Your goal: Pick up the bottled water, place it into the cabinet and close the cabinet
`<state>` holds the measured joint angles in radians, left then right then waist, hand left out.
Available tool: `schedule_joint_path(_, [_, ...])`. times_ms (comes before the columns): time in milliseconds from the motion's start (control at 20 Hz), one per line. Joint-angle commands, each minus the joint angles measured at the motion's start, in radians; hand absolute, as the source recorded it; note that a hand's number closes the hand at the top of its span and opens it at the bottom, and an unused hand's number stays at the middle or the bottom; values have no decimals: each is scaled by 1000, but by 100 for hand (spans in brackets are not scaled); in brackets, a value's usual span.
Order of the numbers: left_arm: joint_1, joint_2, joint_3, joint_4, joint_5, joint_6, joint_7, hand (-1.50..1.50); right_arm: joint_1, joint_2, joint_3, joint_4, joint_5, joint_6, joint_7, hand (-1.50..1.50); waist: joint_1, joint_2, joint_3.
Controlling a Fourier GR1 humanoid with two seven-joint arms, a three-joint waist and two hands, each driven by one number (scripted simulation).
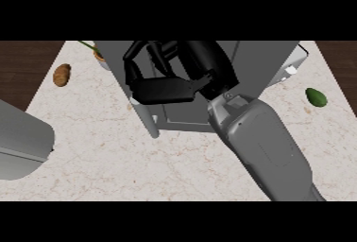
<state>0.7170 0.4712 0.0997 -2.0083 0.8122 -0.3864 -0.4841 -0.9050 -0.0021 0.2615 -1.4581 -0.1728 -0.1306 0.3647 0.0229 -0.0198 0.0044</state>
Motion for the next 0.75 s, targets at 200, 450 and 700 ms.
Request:
schedule_joint_path(200, [-20, -4, 1, 3, -2, -23, 19, 150, -18, -12, -62, 268, 27, 19, -132, 150, 17, 33, -5])
schedule_joint_path(450, [-60, 6, 0, -28, 4, 0, 42, 150, -41, -21, -72, 320, 33, -6, -147, 150, 23, 43, -5])
schedule_joint_path(700, [-71, 14, 10, -1, 33, -2, 62, 150, -39, -30, -63, 343, 14, 5, -164, 150, 18, 41, -6])
